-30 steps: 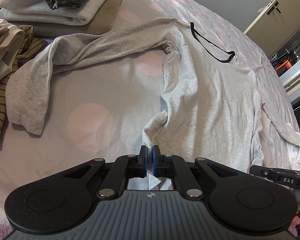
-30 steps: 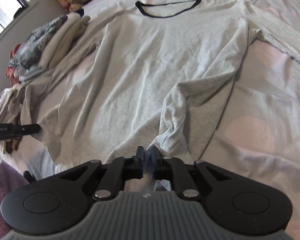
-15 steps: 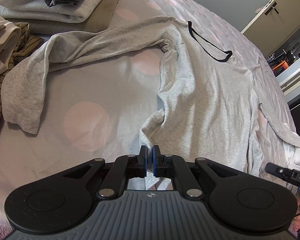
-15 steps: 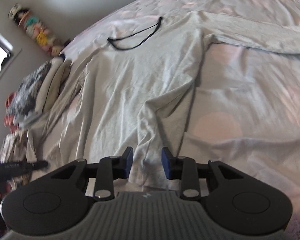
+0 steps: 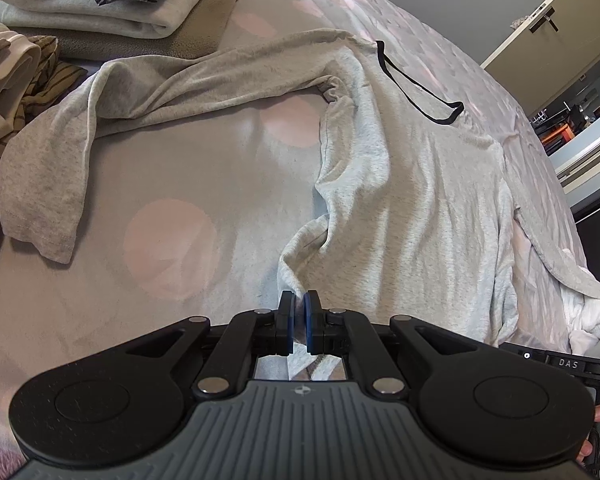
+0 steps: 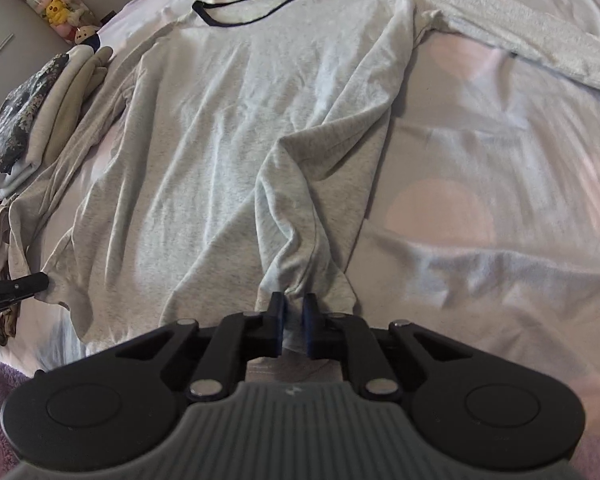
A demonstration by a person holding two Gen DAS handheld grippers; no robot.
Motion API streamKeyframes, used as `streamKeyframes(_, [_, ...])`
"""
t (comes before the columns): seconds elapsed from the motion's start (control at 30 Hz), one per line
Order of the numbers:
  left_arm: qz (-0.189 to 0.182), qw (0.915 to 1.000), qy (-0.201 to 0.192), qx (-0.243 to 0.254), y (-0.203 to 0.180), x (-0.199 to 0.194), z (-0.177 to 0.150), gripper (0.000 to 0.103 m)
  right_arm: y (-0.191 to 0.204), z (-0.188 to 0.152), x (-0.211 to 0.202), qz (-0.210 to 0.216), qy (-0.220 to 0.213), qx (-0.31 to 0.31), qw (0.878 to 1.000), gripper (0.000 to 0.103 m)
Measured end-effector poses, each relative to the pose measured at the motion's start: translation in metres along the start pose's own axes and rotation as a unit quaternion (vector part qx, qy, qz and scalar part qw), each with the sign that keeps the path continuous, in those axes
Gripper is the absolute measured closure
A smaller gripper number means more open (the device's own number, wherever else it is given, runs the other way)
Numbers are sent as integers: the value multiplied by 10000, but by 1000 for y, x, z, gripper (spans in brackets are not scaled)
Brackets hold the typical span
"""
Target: Fold clothes
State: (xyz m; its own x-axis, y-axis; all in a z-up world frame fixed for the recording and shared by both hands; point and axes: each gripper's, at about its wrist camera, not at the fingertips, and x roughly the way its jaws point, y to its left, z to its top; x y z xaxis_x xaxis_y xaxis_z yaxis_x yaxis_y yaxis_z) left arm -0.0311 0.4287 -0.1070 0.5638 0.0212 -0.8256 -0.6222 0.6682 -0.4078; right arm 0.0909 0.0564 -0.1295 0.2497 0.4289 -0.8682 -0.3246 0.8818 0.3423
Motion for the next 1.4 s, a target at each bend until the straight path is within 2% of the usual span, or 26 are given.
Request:
streamKeyframes(0.1, [-324,9995,-50,-49,0,-17,4,100,-12,3,-33,64,-195,313,9993,92])
streamKeyframes(0.23, [-433,9989,-180,89,-2,-44,10,100,-38,3,-83,169,-501,775,9956,94])
streamKeyframes(0.37, [-633,9979,-137,-40,5,-62,12,100,-67,1,-123,154,-798,1112,9905,94])
streamKeyframes(0.43, [-499,9987,-18,-24,9,-64,10,100,-79,-1,-135,91,-882,1212,9887,95])
streamKeyframes(0.5, [-228,9996,186,53,14,-59,7,100,-88,-4,-127,-47,-732,1259,9893,95])
streamKeyframes(0.67, [255,9940,1029,256,20,-26,1,100,-110,-11,-108,-390,-354,1376,9891,95])
streamKeyframes(0.77, [675,9845,1444,727,8,-7,-1,100,-121,-14,-93,-539,-90,1413,9885,95])
streamKeyframes(0.83, [944,9738,1760,1085,-2,8,-3,100,-121,-12,-87,-580,76,1348,9891,95])
streamKeyframes(1.07, [1662,9254,2748,2014,-27,53,-13,97,-123,-8,-67,-720,658,1115,9890,95])
streamKeyframes(1.1, [1754,9171,2877,2132,-30,60,-15,97,-124,-7,-64,-739,740,1081,9886,90])
streamKeyframes(1.13, [1776,9128,2958,2185,-32,62,-15,96,-124,-6,-61,-759,823,1047,9882,86])
streamKeyframes(1.17, [1674,9163,2954,2122,-31,59,-13,94,-124,-5,-60,-762,869,1013,9881,85])
streamKeyframes(1.23, [1443,9249,2900,1989,-30,51,-7,88,-126,-2,-68,-741,723,916,9904,72])
streamKeyframes(1.3, [1110,9404,2628,1849,-26,35,3,84,-129,4,-79,-726,482,837,9927,72])
streamKeyframes(1.4, [759,9563,2146,1837,-23,16,24,83,-135,16,-93,-654,68,804,9946,71])
